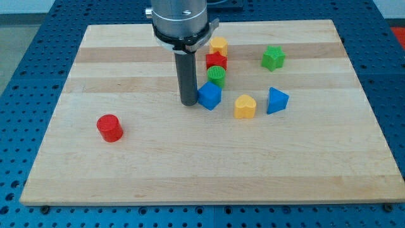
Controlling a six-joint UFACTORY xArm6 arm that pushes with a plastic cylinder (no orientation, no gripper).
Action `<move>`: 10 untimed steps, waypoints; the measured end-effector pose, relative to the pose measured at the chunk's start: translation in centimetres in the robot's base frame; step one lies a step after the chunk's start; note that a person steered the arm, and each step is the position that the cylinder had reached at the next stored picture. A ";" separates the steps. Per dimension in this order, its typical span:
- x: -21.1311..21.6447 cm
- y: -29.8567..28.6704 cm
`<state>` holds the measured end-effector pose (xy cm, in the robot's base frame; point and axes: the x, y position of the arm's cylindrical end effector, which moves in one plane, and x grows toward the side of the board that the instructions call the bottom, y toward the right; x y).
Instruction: Push the red circle to the bottom of cube
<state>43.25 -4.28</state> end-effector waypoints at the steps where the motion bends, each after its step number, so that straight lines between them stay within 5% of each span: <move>1: 0.0 1.0; 7: 0.0 -20.5; 10: -1.0 -22.4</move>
<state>42.26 -26.72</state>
